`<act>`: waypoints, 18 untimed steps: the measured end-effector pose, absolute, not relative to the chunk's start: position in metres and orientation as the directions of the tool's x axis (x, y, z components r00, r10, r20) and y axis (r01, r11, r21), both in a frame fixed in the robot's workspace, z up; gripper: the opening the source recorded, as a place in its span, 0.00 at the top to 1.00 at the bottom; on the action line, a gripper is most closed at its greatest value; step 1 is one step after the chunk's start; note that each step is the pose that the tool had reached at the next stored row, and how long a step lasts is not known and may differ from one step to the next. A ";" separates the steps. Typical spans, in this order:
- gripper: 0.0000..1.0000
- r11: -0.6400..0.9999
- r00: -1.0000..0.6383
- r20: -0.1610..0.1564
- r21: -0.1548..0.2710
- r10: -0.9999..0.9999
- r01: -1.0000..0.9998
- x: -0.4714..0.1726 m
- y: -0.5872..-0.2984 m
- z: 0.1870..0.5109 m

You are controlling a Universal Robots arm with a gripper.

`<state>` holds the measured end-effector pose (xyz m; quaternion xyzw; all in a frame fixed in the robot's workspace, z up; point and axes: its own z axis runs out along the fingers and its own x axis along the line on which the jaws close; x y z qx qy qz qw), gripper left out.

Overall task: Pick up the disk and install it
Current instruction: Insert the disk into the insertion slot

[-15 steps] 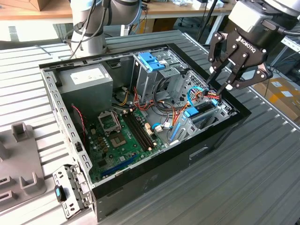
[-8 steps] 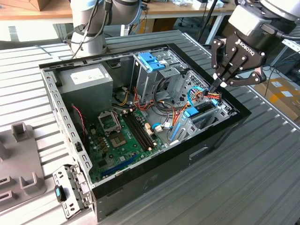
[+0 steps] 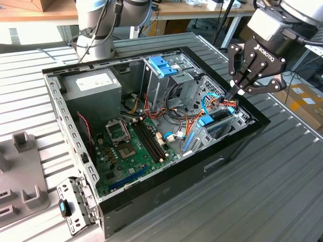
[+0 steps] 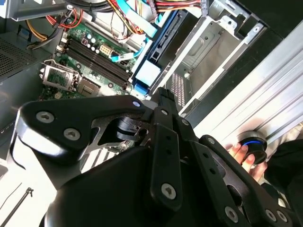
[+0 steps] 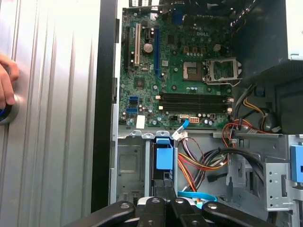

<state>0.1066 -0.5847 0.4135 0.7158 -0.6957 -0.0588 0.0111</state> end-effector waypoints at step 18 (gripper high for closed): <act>0.89 -0.032 0.025 -0.069 0.102 -0.997 -0.994 0.139 -0.584 0.413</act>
